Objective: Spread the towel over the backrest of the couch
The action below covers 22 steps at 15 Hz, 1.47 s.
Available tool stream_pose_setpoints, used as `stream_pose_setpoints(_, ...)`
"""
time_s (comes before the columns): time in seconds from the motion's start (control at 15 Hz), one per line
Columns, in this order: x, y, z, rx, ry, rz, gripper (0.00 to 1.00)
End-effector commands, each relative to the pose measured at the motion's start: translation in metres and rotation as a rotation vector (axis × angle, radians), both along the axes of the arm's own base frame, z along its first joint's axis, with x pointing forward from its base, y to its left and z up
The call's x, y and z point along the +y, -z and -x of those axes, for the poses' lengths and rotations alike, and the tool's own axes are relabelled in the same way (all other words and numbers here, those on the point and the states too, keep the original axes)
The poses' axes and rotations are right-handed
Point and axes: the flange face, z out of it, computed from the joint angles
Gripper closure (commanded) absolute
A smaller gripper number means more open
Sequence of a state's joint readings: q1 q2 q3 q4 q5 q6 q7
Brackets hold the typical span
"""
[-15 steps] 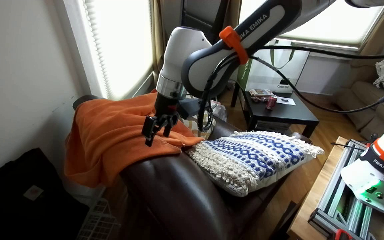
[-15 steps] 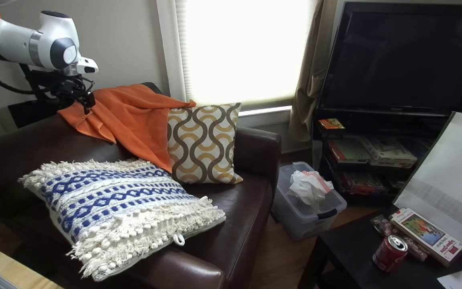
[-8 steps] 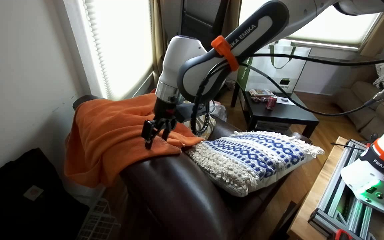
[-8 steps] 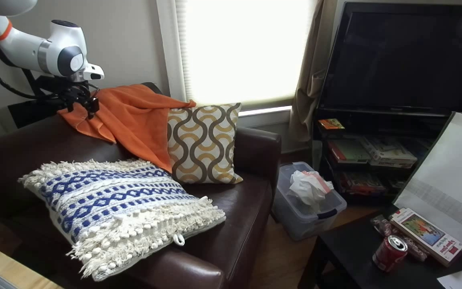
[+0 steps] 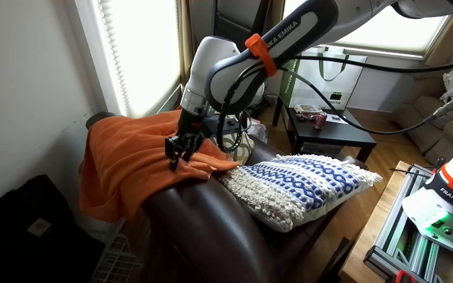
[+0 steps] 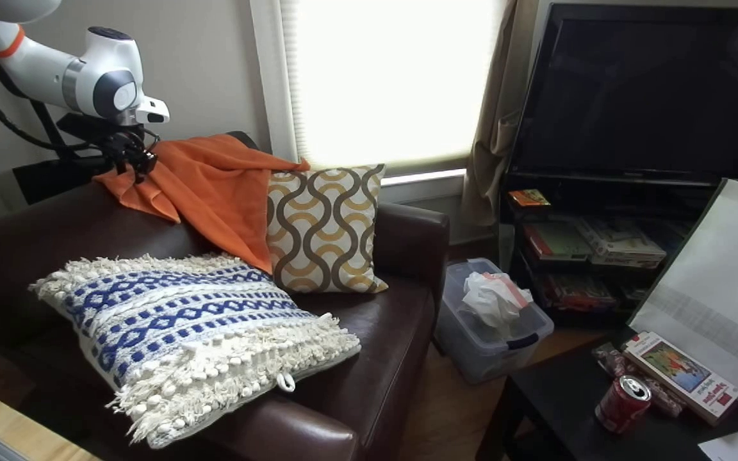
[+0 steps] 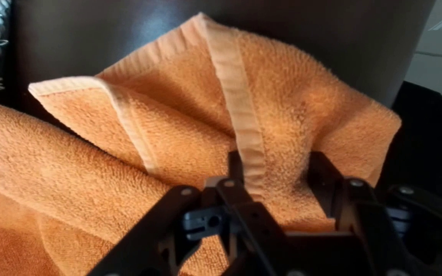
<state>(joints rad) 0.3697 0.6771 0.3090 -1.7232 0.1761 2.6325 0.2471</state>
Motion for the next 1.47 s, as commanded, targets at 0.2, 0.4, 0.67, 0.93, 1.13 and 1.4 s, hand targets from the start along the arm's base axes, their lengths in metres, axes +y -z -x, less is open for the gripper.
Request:
stream_pose_setpoints(0.2, -0.011, -0.01, -0.008, 0.001, 0.056, -0.072, 0.77)
stream_pose_setpoints(0.4, -0.01, -0.002, -0.006, 0.038, 0.058, -0.097, 0.95)
stream_pose_setpoints(0.67, -0.017, -0.013, 0.001, 0.064, 0.036, -0.122, 1.0)
stream_pose_setpoints(0.93, -0.043, -0.048, 0.011, 0.066, -0.045, -0.196, 0.99)
stream_pose_setpoints(1.13, -0.068, -0.08, 0.019, 0.054, -0.109, -0.313, 0.99)
stream_pose_setpoints(1.4, -0.111, -0.119, 0.022, 0.022, -0.028, -0.386, 0.99)
